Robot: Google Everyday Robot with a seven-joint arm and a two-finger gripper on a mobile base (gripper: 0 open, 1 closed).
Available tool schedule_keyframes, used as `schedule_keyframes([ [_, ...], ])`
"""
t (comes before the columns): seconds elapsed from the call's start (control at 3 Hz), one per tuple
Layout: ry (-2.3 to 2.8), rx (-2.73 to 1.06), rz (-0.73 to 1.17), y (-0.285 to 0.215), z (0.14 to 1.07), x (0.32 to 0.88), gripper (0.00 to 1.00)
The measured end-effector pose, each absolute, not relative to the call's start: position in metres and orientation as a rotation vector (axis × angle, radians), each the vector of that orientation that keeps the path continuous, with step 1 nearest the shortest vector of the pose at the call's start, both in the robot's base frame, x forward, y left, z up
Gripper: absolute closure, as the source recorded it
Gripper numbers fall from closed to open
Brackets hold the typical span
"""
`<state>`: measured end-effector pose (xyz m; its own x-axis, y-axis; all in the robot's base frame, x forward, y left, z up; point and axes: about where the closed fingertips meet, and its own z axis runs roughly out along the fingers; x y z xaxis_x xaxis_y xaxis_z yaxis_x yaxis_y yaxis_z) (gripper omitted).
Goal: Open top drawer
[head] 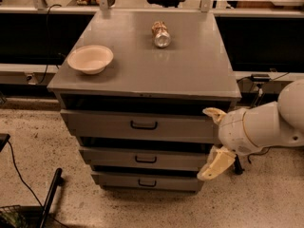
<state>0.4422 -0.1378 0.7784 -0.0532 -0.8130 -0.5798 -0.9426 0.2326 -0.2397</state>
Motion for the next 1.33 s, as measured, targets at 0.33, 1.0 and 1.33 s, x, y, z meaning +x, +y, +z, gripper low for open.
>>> schedule_keyframes([
  [0.33,1.843,-1.639,0.235,-0.127,0.764,0.458,0.0],
  [1.0,1.811,-1.676,0.228,-0.119,0.729,0.489,0.0],
  [1.33,1.829,-1.686,0.254,-0.12,0.695,0.508,0.0],
])
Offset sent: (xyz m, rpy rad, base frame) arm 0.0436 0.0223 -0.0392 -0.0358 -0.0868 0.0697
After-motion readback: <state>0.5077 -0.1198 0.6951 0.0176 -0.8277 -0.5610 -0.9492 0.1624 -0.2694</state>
